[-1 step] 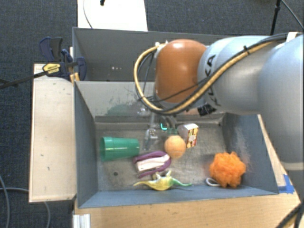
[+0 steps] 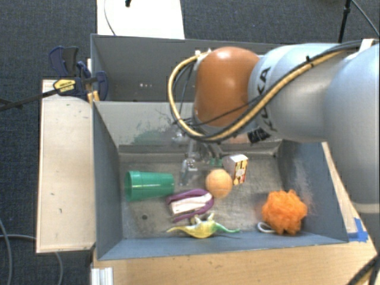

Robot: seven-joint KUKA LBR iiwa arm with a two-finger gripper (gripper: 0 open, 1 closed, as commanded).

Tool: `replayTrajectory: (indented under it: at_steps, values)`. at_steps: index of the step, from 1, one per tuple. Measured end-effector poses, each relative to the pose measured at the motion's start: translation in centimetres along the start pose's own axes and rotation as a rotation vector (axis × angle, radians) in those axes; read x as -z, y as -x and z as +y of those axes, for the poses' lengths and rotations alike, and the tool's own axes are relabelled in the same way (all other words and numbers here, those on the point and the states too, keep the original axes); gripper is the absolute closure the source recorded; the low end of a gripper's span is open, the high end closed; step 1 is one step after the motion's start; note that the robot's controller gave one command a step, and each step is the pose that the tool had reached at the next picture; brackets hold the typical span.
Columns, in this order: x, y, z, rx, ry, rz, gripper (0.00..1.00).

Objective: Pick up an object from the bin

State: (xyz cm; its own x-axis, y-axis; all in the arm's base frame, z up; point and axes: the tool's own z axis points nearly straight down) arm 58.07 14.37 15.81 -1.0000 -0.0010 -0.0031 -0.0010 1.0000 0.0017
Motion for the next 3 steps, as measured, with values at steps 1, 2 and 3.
replayTrajectory:
  at_steps: [1,2,3]
  values:
    - [-7.3,-1.4,6.8,0.073,0.001,-0.004,0.00]
    - [-6.4,-5.1,1.6,0.193,0.001,0.001,0.00]
    - [-6.0,-3.0,2.5,0.068,-0.003,0.001,0.00]
